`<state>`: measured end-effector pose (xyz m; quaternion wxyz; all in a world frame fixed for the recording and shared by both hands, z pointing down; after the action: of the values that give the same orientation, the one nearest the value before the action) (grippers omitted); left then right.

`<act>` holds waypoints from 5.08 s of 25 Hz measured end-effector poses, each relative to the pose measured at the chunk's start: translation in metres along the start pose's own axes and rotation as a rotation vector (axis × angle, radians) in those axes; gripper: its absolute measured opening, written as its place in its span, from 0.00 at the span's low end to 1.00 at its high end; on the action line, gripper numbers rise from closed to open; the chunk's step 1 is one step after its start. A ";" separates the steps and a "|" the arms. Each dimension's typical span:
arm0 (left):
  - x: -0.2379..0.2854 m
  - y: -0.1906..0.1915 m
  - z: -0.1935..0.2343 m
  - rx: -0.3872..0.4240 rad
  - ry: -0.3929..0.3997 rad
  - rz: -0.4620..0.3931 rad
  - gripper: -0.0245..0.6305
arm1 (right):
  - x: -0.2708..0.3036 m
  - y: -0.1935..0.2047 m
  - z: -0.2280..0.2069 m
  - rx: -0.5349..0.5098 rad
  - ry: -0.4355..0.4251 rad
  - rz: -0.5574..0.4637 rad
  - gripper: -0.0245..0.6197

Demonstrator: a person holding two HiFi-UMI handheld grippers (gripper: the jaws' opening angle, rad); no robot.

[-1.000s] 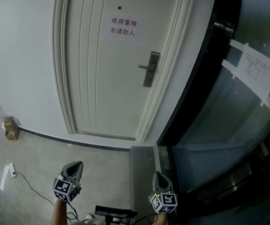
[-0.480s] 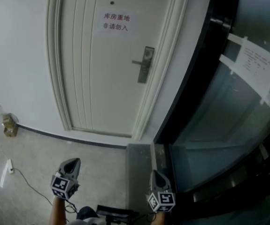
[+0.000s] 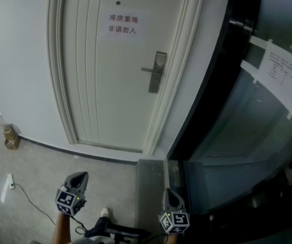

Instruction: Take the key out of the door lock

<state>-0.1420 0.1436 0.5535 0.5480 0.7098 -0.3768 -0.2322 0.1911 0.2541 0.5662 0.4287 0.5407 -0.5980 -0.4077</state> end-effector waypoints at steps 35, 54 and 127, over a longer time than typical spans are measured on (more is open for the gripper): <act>0.258 0.009 0.183 -0.016 0.024 -0.020 0.05 | 0.305 -0.055 -0.002 -0.025 0.021 0.005 0.05; 0.353 0.022 0.226 -0.036 0.012 -0.006 0.05 | 0.418 -0.077 -0.030 -0.052 0.007 0.014 0.05; 0.441 0.034 0.274 -0.094 -0.098 0.081 0.05 | 0.673 -0.229 -0.064 -1.361 0.160 0.062 0.26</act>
<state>-0.0867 -0.3736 0.5430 0.5706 0.6553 -0.4201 -0.2618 0.2878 -0.4366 0.4162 0.7274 0.1621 -0.1901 -0.6391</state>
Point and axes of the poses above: the fingertips, and each gripper's own axes: x forward along the fingers, z to its left, y out of its underside, the point moved 1 cm from there along -x, backward along the fingers, and after that the axes turned 13 degrees about x, right-handed, at the moved point
